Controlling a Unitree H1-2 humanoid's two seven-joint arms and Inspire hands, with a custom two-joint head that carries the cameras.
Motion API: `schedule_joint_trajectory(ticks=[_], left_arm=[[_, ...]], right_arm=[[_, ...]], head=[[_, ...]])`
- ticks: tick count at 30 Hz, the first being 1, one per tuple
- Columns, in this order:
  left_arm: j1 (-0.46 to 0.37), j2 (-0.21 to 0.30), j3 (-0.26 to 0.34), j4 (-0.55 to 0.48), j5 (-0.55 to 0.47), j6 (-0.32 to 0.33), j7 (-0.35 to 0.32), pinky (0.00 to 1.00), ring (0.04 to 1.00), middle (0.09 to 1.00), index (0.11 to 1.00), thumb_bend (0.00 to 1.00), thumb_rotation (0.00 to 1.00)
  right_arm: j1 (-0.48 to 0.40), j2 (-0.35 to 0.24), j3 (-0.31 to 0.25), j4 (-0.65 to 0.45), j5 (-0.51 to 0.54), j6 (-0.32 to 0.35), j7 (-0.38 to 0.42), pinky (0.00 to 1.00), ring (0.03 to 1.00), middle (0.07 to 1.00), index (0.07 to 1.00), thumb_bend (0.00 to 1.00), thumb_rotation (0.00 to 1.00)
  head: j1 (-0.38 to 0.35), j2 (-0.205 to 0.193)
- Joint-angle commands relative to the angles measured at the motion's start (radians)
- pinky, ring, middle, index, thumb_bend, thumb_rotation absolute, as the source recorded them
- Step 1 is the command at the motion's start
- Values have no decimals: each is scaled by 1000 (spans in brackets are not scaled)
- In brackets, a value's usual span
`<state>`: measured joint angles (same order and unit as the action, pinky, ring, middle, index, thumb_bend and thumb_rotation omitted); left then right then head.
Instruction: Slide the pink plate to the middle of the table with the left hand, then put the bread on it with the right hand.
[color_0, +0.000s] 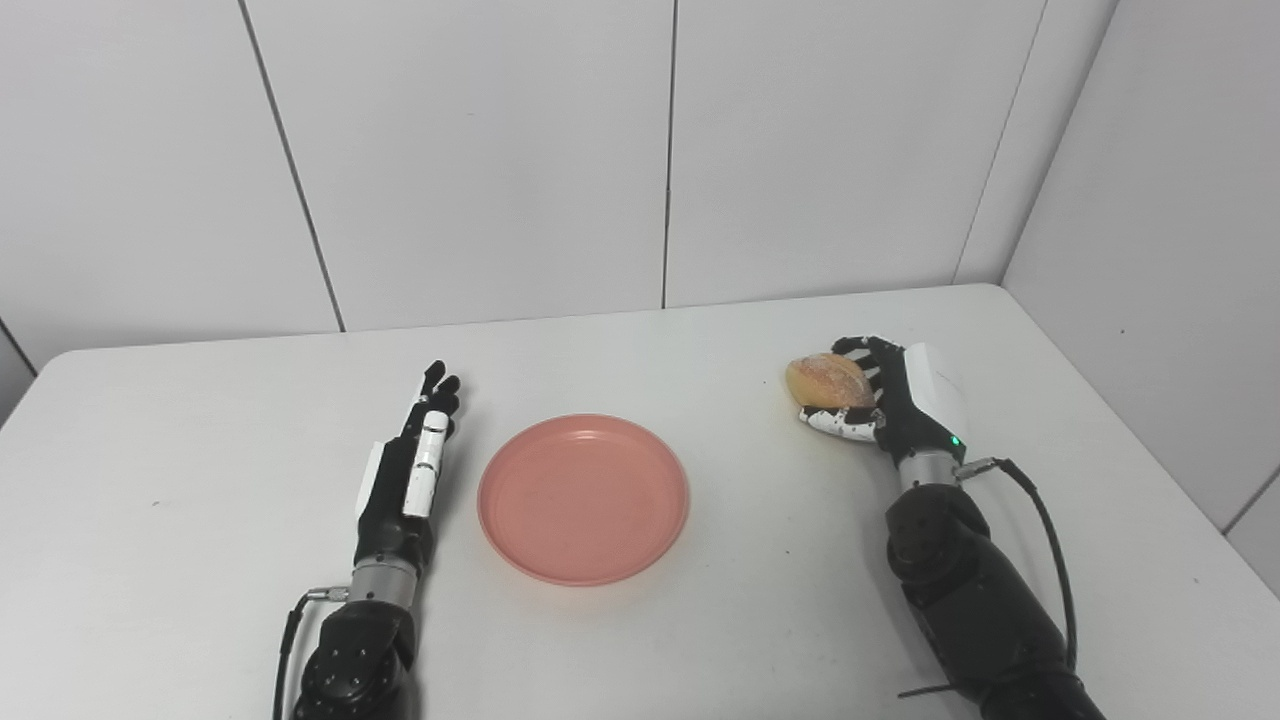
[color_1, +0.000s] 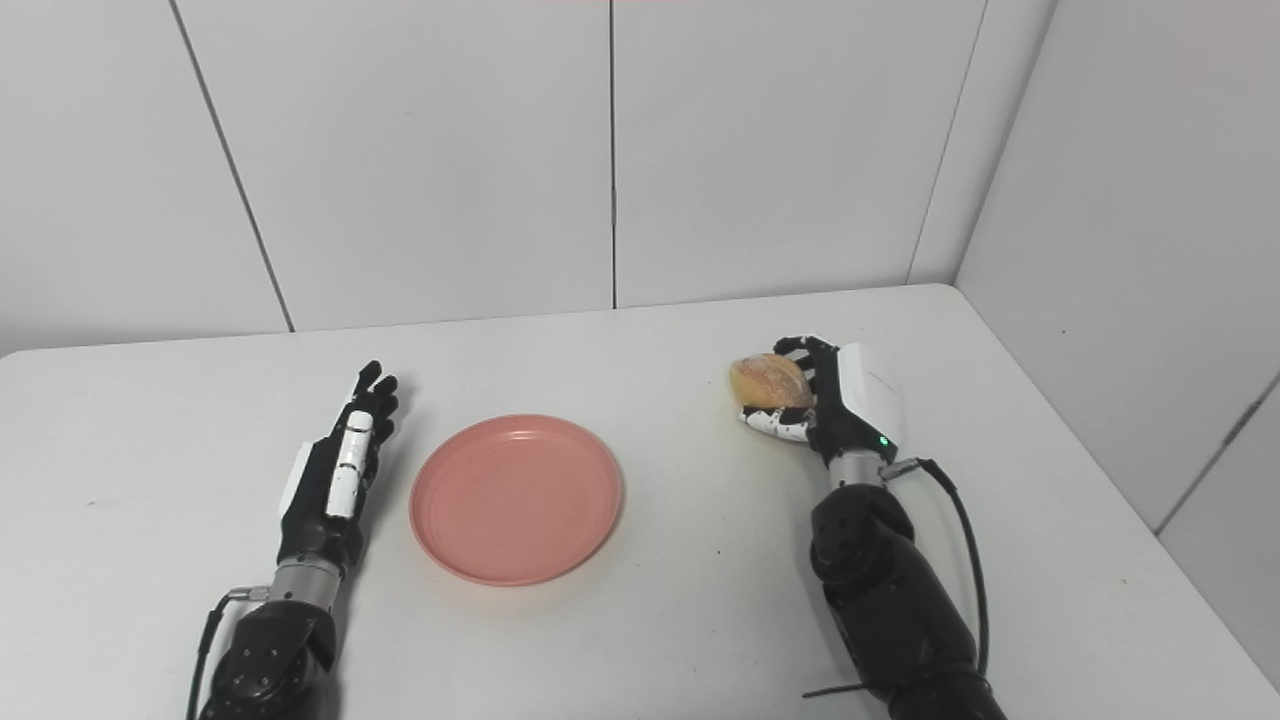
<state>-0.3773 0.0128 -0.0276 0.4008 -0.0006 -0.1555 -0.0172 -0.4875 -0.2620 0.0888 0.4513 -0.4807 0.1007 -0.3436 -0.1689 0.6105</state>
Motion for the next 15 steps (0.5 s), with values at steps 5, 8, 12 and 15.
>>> schedule_joint_trajectory(ticks=[5, 8, 12, 15], left_arm=[[16, -15, -17, -14, 24, 0, 8, 992, 980, 966, 967, 476, 1000], [18, -22, -14, -21, 24, 4, 8, 993, 981, 967, 965, 467, 1000], [17, -34, -12, -23, 33, -1, 17, 976, 971, 964, 963, 440, 1000], [16, -44, -14, -28, 36, 5, 24, 966, 968, 966, 966, 432, 1000]], right_arm=[[0, 36, 21, -166, 65, -77, 83, 414, 497, 567, 498, 492, 120], [17, 56, 34, -226, 68, -79, 106, 399, 486, 562, 495, 492, 121], [44, 86, 57, -311, 49, -63, 126, 418, 486, 552, 495, 493, 123], [65, 108, 65, -352, 68, -69, 153, 435, 499, 567, 495, 493, 121]], head=[[22, 4], [41, 7], [66, 10], [89, 12]])
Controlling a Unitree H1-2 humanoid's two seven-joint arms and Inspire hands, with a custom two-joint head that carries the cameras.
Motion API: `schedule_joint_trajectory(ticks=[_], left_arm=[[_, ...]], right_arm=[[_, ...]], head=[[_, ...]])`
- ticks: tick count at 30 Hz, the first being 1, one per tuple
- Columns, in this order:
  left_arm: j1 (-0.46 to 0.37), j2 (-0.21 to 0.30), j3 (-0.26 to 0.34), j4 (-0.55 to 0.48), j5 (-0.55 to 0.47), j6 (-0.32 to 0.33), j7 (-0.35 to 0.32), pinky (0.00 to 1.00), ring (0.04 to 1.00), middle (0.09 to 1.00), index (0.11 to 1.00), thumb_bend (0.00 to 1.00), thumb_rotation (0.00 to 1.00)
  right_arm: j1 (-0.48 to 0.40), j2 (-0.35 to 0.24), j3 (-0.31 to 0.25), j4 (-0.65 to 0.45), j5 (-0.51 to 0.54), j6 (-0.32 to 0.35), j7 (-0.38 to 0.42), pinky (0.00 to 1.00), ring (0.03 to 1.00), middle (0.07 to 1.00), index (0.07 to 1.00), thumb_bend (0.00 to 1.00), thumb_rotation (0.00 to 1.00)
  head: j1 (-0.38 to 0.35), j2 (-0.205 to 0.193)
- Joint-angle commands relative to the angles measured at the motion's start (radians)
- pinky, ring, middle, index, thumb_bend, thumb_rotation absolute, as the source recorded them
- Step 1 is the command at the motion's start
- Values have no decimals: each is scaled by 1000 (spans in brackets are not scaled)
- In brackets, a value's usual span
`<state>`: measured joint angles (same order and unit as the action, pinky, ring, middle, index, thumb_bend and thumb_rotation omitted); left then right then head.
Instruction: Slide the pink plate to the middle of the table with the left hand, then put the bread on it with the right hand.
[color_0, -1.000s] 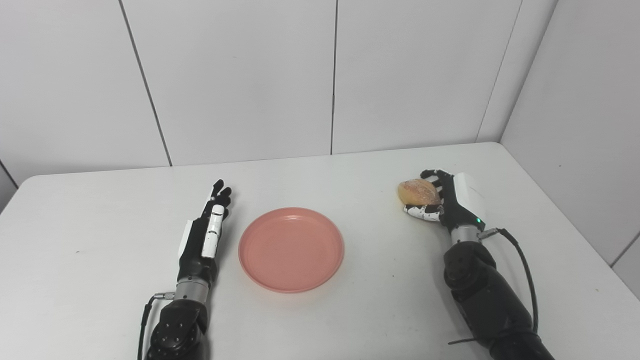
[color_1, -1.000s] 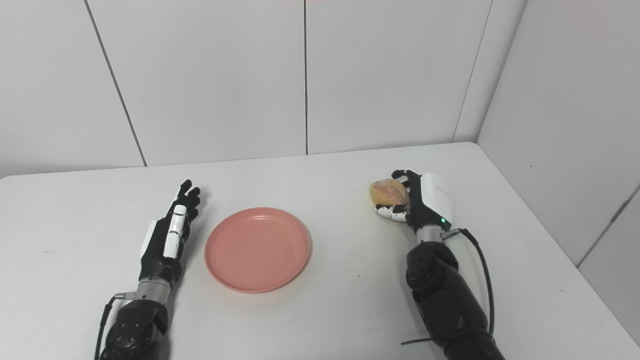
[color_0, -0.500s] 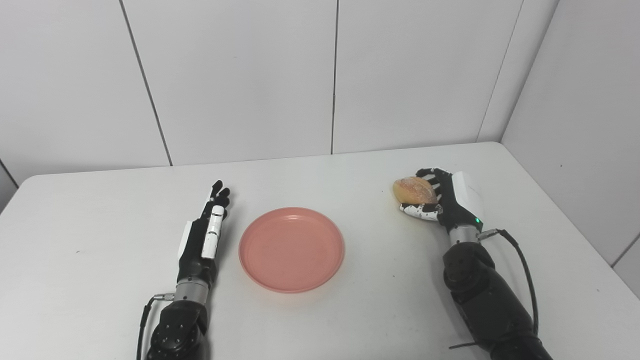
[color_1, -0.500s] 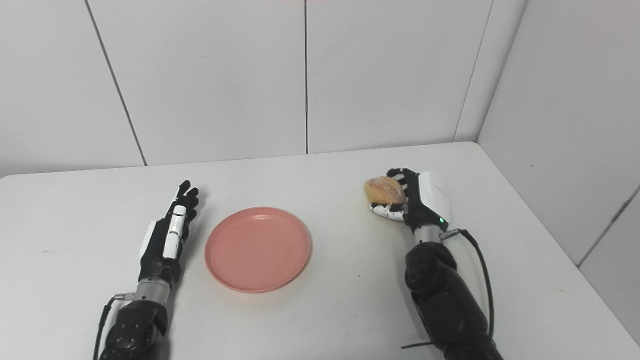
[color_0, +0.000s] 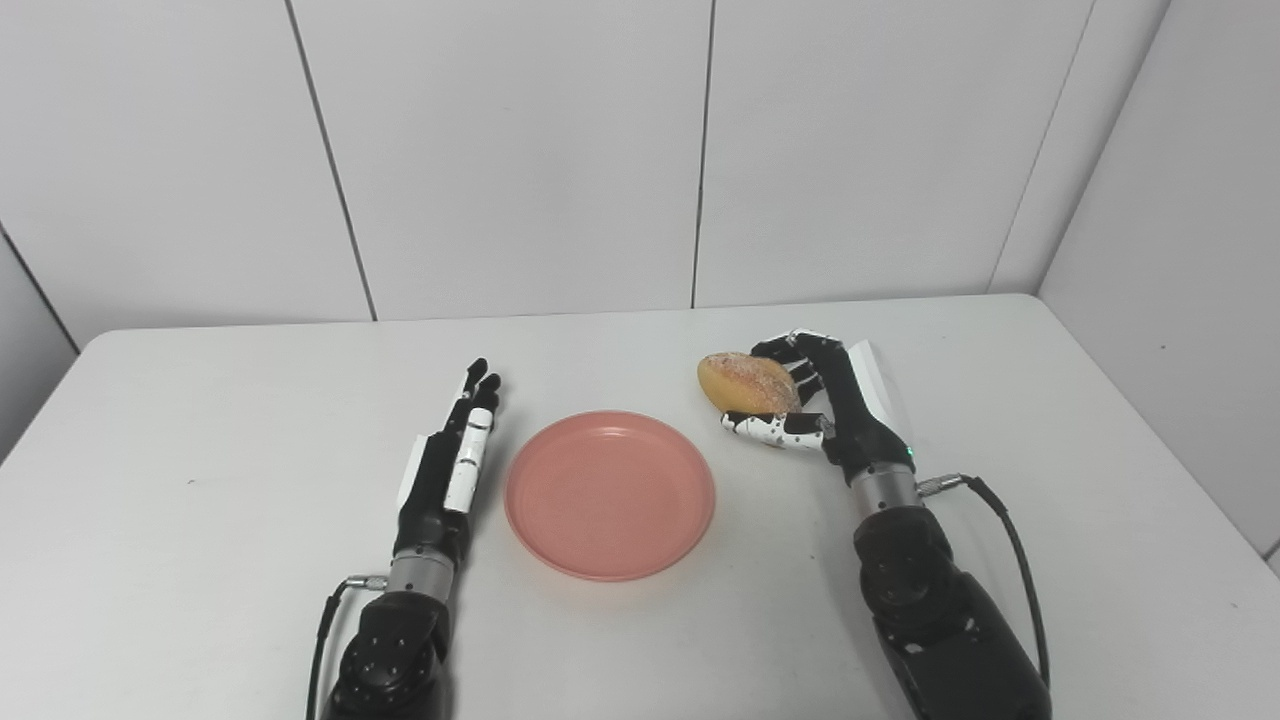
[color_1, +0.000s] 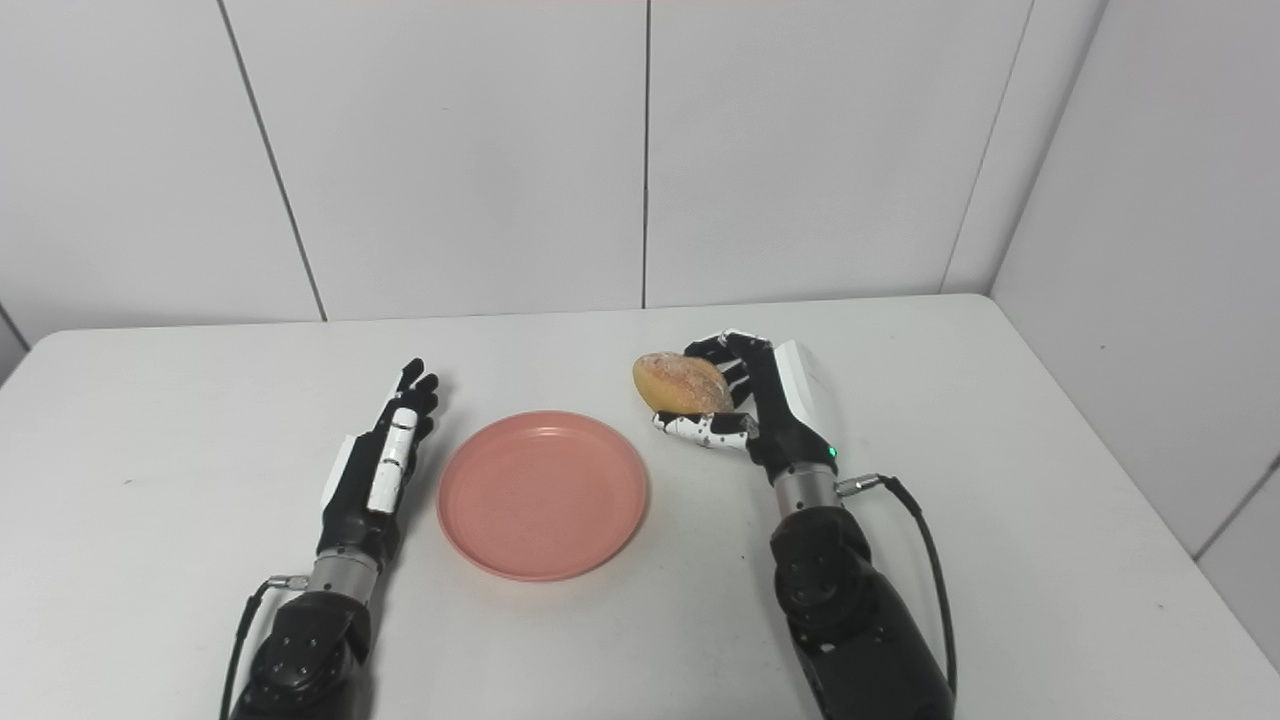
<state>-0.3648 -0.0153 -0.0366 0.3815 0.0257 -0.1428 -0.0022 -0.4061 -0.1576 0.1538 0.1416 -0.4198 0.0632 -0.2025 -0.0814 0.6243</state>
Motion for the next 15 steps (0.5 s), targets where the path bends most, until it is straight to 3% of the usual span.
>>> schedule_joint_trajectory(ticks=[1, 15], left_arm=[[4, -19, -5, -9, 8, -6, 11, 968, 967, 966, 964, 429, 1000], [13, -56, -18, -36, 49, 19, 43, 952, 952, 956, 956, 453, 1000]], right_arm=[[-9, 11, 2, -54, 15, -32, 23, 454, 512, 575, 495, 493, 122], [31, 40, 84, -92, -3, -81, 97, 454, 520, 577, 495, 492, 122]], head=[[4, -1], [108, 7]])
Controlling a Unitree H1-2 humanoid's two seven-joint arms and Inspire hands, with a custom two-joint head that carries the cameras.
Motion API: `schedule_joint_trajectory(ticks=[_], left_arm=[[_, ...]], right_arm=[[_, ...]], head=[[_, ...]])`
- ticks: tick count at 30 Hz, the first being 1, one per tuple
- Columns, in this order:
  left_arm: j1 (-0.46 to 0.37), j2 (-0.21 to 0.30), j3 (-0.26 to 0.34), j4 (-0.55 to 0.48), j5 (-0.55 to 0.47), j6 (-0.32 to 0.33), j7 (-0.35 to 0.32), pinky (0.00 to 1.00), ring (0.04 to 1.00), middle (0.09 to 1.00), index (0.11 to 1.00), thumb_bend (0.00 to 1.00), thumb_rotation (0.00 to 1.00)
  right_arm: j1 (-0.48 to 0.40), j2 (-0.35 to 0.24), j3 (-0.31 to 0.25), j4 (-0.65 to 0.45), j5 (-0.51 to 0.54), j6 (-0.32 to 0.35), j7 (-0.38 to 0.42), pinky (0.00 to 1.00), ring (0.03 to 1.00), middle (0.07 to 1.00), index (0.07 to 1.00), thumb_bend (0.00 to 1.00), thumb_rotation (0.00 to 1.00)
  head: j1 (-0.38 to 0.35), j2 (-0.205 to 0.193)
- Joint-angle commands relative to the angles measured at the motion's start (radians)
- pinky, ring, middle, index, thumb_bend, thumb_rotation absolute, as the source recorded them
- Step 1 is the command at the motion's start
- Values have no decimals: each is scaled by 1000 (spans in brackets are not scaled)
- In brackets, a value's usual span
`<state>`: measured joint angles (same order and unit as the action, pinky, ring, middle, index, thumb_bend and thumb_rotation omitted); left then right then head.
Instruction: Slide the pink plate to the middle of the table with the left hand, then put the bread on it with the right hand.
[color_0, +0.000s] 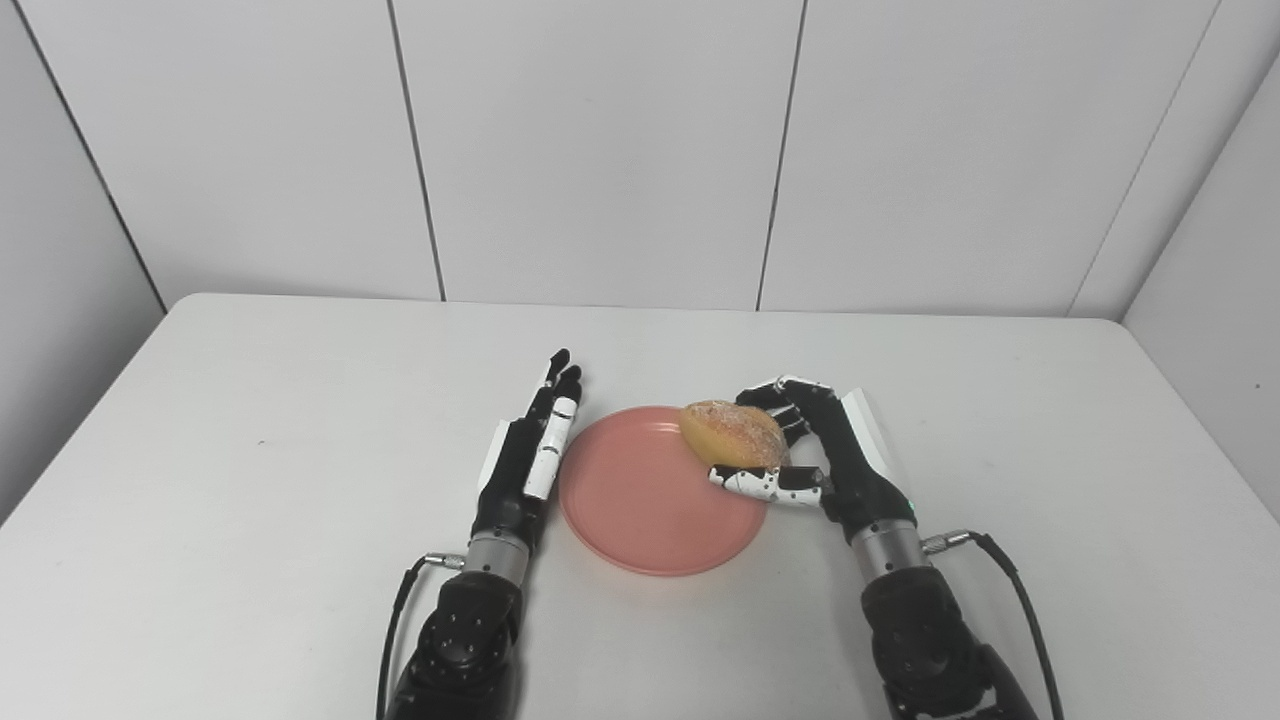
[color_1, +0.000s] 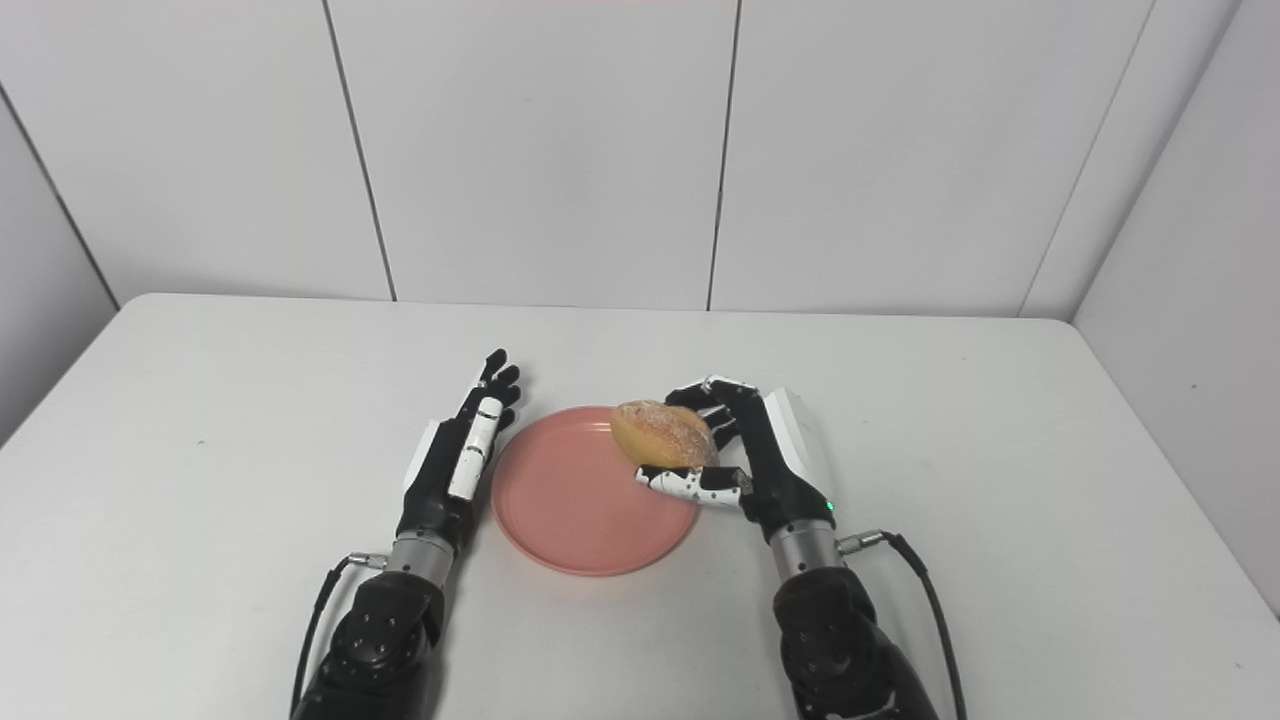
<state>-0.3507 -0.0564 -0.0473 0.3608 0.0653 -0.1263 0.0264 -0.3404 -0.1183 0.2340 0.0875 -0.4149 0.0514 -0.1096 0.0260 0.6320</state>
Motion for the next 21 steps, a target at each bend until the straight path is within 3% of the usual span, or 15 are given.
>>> schedule_joint_trajectory(ticks=[1, 8, 21], left_arm=[[1, -17, -7, -19, 9, 3, 14, 952, 951, 955, 955, 452, 1000], [11, -29, -2, -49, 2, 36, 13, 958, 954, 955, 953, 468, 1000], [-3, -25, 0, -14, 34, 11, 36, 946, 955, 950, 942, 480, 1000]], right_arm=[[-36, 1, 9, -33, -11, -75, 7, 453, 518, 575, 495, 492, 122], [-45, 0, 35, -28, -1, -66, 70, 454, 526, 584, 495, 491, 120], [-123, 22, 66, 95, -93, -120, 44, 436, 517, 579, 496, 494, 116]], head=[[0, 0], [16, 0], [9, -7]])
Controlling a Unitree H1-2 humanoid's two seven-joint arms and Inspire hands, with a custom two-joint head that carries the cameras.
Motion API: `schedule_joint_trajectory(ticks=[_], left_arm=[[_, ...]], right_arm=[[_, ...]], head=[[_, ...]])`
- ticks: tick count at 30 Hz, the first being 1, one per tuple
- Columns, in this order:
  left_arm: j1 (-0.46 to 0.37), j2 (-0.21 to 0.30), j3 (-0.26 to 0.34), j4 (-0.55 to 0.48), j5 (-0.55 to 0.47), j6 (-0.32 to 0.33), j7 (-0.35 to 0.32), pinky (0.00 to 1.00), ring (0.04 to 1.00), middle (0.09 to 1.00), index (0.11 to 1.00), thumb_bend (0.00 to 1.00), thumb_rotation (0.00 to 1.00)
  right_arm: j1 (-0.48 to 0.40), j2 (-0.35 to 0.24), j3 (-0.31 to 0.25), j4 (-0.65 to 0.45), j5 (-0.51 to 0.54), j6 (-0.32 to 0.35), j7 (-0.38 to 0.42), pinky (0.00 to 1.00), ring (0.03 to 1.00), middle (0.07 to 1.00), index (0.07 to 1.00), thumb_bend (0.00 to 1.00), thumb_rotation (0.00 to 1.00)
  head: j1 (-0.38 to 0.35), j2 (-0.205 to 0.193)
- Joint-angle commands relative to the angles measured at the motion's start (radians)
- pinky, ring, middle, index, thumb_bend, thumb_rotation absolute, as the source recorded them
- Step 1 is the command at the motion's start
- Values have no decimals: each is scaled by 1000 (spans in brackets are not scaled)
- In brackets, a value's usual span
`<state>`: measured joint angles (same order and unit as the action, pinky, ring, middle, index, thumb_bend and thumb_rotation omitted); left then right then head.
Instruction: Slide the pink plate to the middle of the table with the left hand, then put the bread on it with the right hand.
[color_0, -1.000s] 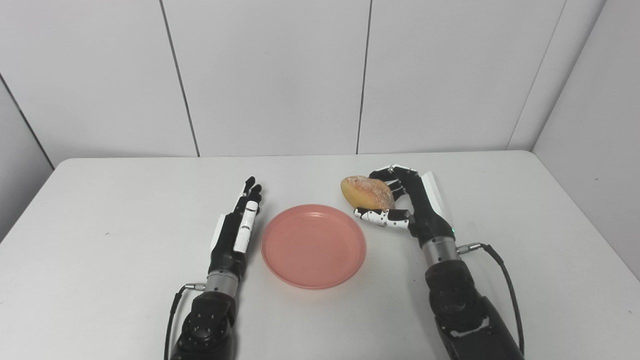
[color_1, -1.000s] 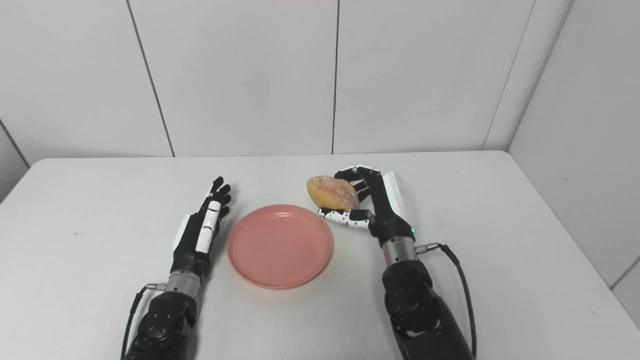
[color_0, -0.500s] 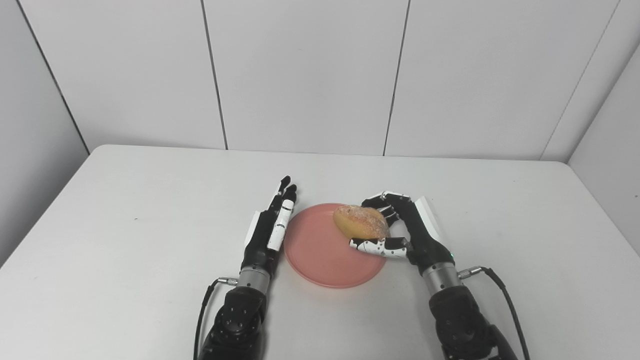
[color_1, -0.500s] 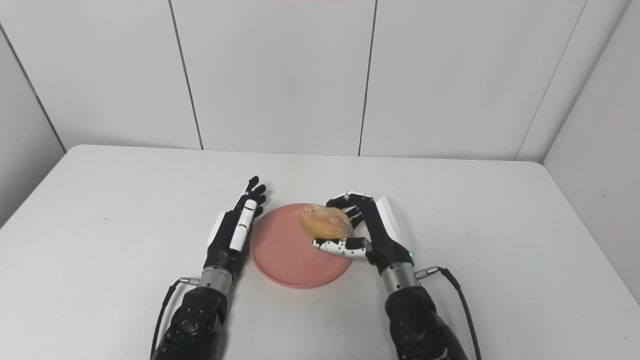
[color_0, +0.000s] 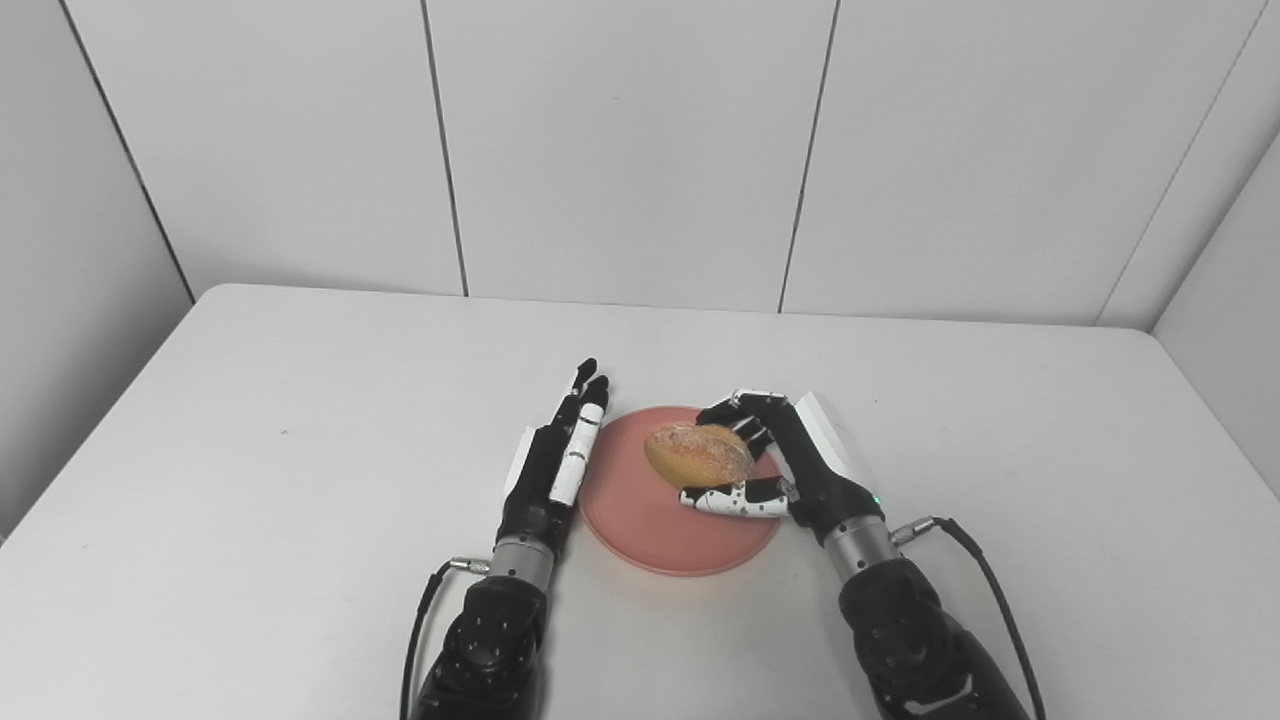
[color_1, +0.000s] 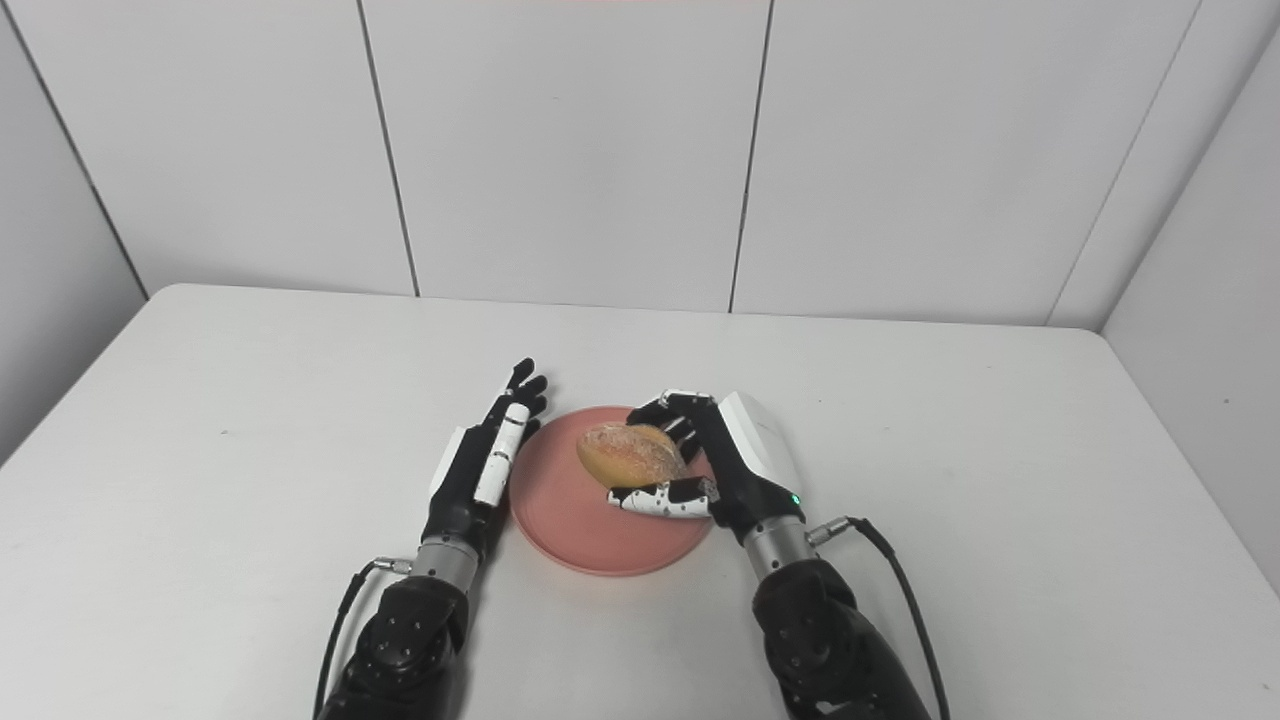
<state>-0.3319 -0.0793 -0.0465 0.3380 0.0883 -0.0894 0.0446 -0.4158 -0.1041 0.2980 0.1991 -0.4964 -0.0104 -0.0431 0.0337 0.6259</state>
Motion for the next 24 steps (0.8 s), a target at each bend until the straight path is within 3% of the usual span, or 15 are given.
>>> schedule_joint_trajectory(ticks=[1, 6, 7, 11, 15, 18, 19, 20, 21, 24], left_arm=[[-25, -2, 2, 14, 11, -31, 23, 945, 955, 950, 942, 481, 1000], [-34, 2, 9, 24, 4, -33, 30, 966, 967, 960, 951, 493, 1000], [-36, 2, 12, 24, 0, -31, 30, 967, 967, 960, 950, 503, 1000], [-41, 4, 20, 24, -4, -24, 34, 976, 971, 959, 948, 499, 1000], [-42, 3, 29, 21, -9, -29, 37, 967, 964, 951, 940, 501, 1000], [-43, 1, 36, 18, -15, -31, 40, 958, 960, 946, 935, 515, 1000], [-44, 0, 38, 20, -17, -32, 42, 951, 956, 942, 931, 515, 1000], [-44, 0, 39, 18, -18, -29, 43, 949, 955, 941, 930, 514, 1000], [-44, 0, 40, 16, -19, -27, 42, 951, 957, 943, 931, 524, 1000], [-44, 3, 39, 12, -18, -21, 41, 953, 958, 944, 930, 534, 1000]], right_arm=[[-52, 7, 7, -4, -24, -65, -30, 435, 517, 578, 496, 494, 116], [-72, 2, 26, 38, -70, -88, -52, 409, 497, 561, 495, 494, 114], [-77, 1, 29, 47, -79, -92, -54, 363, 457, 490, 523, 503, 46], [-97, -8, 45, 93, -124, -116, -79, 273, 361, 481, 494, 517, 2], [-109, -15, 60, 131, -161, -128, -100, 272, 372, 483, 493, 517, 0], [-112, -25, 72, 138, -188, -129, -103, 344, 448, 464, 527, 513, 0], [-111, -30, 75, 133, -194, -121, -94, 463, 553, 591, 510, 504, 89], [-108, -37, 80, 121, -202, -111, -79, 504, 589, 634, 504, 501, 120], [-106, -42, 83, 113, -207, -105, -70, 578, 651, 695, 641, 526, 299], [-96, -54, 88, 85, -220, -103, -59, 650, 707, 743, 738, 569, 471]], head=[[1, -2], [-2, -1], [-5, -3], [-5, -3], [-9, -1], [-12, -1], [-12, -1], [-12, -1], [-12, -1], [-16, -1]])
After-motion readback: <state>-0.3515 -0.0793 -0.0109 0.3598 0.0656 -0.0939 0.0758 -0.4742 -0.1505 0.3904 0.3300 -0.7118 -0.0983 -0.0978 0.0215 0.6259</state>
